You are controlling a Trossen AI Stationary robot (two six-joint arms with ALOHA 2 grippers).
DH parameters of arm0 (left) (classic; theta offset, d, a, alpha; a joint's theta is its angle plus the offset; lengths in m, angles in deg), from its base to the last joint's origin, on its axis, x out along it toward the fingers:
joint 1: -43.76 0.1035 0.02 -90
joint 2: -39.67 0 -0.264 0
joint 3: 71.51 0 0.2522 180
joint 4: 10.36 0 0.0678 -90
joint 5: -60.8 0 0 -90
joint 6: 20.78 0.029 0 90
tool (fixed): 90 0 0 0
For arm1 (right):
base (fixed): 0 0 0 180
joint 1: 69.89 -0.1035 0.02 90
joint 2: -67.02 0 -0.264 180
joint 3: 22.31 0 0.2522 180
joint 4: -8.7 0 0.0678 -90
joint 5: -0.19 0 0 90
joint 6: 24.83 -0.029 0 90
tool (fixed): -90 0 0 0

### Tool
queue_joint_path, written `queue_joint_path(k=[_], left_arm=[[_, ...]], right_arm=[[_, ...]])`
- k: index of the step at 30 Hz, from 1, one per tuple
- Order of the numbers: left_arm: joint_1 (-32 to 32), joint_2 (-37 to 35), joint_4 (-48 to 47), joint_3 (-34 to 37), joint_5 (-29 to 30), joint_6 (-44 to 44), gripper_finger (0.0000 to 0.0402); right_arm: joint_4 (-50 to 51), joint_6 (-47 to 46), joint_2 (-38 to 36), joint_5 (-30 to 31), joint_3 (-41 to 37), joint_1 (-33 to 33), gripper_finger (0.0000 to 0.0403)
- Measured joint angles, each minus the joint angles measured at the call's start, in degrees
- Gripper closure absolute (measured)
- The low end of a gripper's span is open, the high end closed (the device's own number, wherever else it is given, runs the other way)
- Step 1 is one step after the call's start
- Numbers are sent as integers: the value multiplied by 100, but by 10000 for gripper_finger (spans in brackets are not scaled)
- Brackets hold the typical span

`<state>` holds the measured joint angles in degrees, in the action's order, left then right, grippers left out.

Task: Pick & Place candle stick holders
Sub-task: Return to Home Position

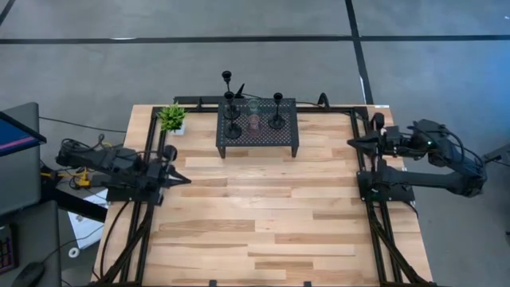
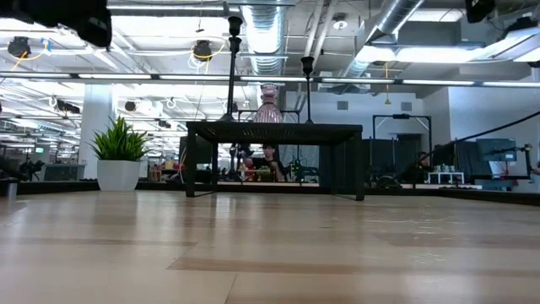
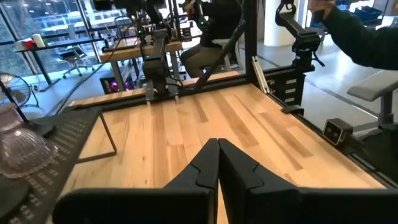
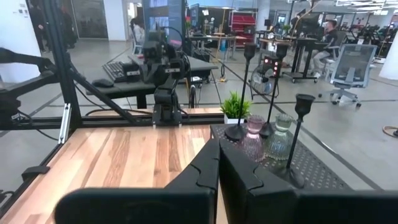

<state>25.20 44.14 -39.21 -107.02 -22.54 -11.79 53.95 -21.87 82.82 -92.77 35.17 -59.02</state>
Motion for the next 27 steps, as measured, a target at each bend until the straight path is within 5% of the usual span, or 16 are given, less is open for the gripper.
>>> queue_joint_path(k=[20,27], left_arm=[[-2,2,1534,1914,-285,-546,396],[-2,17,1684,2143,-351,-665,394]], right_arm=[[769,-150,-839,-30,-18,0,403],[754,46,-1407,-738,-569,1,403]])
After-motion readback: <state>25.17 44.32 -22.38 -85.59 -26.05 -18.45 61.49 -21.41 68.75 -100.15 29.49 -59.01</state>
